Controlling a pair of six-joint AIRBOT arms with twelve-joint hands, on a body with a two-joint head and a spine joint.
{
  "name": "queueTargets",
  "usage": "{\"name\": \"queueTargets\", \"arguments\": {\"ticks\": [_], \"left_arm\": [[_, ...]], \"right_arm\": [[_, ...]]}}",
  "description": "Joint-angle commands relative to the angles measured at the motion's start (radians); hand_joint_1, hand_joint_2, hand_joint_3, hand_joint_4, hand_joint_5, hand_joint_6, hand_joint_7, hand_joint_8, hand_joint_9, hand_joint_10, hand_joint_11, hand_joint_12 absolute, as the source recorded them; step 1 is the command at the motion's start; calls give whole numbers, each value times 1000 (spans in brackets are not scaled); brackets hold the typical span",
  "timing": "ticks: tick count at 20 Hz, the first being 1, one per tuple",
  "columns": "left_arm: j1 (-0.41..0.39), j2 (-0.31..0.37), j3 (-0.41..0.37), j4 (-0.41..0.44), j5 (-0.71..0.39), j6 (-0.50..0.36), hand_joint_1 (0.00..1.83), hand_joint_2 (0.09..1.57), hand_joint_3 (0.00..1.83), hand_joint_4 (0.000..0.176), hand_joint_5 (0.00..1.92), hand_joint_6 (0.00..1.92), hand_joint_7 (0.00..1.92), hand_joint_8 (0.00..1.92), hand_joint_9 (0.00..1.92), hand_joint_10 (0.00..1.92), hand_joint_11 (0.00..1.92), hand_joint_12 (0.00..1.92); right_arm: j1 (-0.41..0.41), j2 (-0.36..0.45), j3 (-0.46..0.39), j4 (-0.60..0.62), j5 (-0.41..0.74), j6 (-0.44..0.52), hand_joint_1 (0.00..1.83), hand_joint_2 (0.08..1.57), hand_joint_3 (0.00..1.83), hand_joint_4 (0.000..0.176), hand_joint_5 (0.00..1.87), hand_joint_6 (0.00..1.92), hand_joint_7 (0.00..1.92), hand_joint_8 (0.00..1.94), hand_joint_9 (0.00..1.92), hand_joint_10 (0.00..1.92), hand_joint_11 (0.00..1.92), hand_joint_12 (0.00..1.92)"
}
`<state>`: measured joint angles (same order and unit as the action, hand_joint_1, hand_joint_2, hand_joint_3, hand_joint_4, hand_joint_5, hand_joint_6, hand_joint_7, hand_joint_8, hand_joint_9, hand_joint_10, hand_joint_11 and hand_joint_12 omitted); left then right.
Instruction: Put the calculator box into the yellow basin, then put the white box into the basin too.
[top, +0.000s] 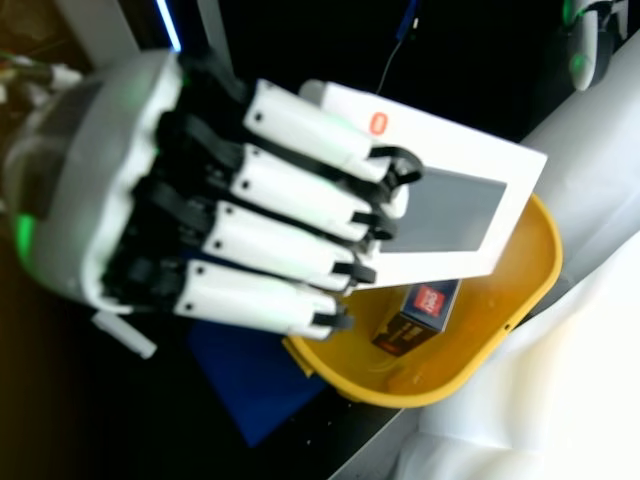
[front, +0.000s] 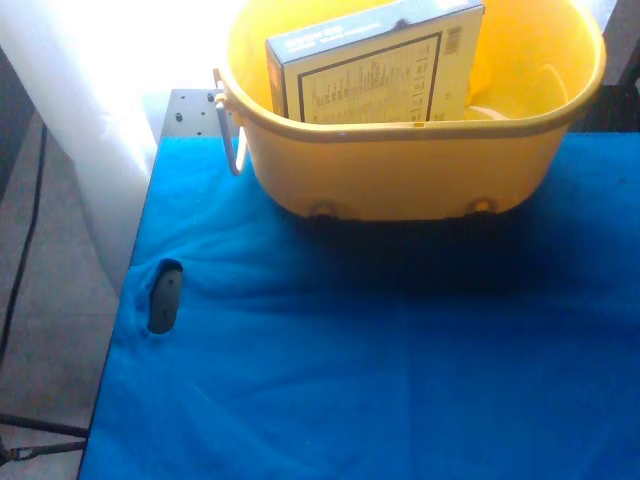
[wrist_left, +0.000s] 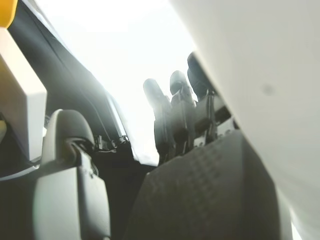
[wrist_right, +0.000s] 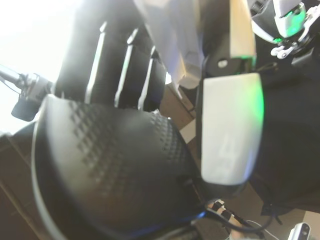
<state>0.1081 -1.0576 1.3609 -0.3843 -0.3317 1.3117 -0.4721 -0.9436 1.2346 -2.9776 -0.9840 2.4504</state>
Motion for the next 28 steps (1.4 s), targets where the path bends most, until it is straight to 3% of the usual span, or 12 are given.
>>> {"name": "queueTargets", "arguments": {"ticks": [1, 2, 6, 8, 10, 11, 12, 13, 14, 15, 18, 28], "left_arm": [[-8, -1, 2, 15, -122, -8, 714, 1179, 9, 0, 422, 219, 326, 0, 0, 629, 0, 1301], [-8, 0, 2, 15, -123, -8, 729, 1180, 3, 0, 449, 205, 345, 7, 0, 707, 0, 1347], [-8, 0, 1, 17, -124, -10, 789, 1152, 0, 0, 468, 223, 357, 7, 0, 718, 0, 1358], [-8, 7, -1, 17, -124, -15, 751, 1122, 0, 0, 456, 189, 346, 1, 4, 615, 0, 1216], [-2, 19, -4, 17, -126, -35, 854, 1161, 3, 0, 533, 184, 441, 27, 37, 723, 0, 1495], [2, 22, -3, 16, -126, -40, 838, 1189, 8, 0, 489, 153, 405, 11, 7, 924, 0, 1687], [6, 22, -2, 16, -127, -40, 810, 1196, 7, 0, 455, 129, 299, 3, 1, 746, 0, 1572], [7, 22, -1, 17, -128, -40, 834, 1189, 2, 0, 496, 174, 273, 3, 0, 619, 0, 1393], [8, 22, -1, 17, -130, -40, 829, 1175, 0, 0, 515, 229, 240, 5, 0, 455, 0, 1075], [7, 22, -2, 17, -130, -41, 862, 1178, 0, 0, 513, 500, 203, 0, 0, 301, 0, 836], [8, 22, -2, 15, -129, -42, 852, 1170, 0, 0, 413, 970, 120, 1, 4, 139, 0, 781], [20, 25, -6, 14, -135, -55, 833, 1162, 0, 0, 588, 136, 239, 12, 116, 183, 0, 1245]], "right_arm": [[16, 2, 1, -34, -129, 3, 1113, 918, 0, 0, 274, 211, 152, 119, 81, 237, 35, 968], [16, 2, 1, -34, -133, 3, 931, 894, 0, 0, 40, 15, 5, 4, 2, 9, 0, 38], [16, 3, 3, -34, -137, 3, 820, 826, 25, 0, 0, 0, 0, 0, 0, 0, 0, 383], [30, 4, 5, -34, -141, 3, 723, 822, 4, 0, 0, 0, 0, 0, 0, 0, 0, 64], [47, 7, 14, -34, -140, 4, 772, 869, 22, 63, 0, 0, 0, 0, 0, 0, 0, 2], [58, 7, 23, -34, -136, 4, 464, 957, 20, 51, 23, 4, 0, 0, 0, 0, 0, 0], [67, 7, 30, -34, -127, 4, 92, 1081, 32, 55, 180, 29, 183, 32, 54, 481, 0, 1353], [76, 6, 35, -34, -121, 4, 408, 1307, 119, 0, 384, 188, 308, 117, 10, 920, 0, 1807], [83, 6, 36, -34, -119, 4, 364, 1334, 112, 42, 187, 703, 221, 1071, 5, 1599, 80, 1898], [89, 6, 36, -34, -119, 4, 72, 1382, 477, 0, 37, 731, 43, 1291, 0, 1753, 15, 1916], [91, 6, 36, -34, -118, 4, 0, 1254, 871, 0, 0, 727, 0, 1361, 0, 1805, 0, 1921], [90, 5, 30, -34, -120, 20, 0, 1244, 891, 0, 0, 730, 0, 1360, 0, 1806, 0, 1921]]}}
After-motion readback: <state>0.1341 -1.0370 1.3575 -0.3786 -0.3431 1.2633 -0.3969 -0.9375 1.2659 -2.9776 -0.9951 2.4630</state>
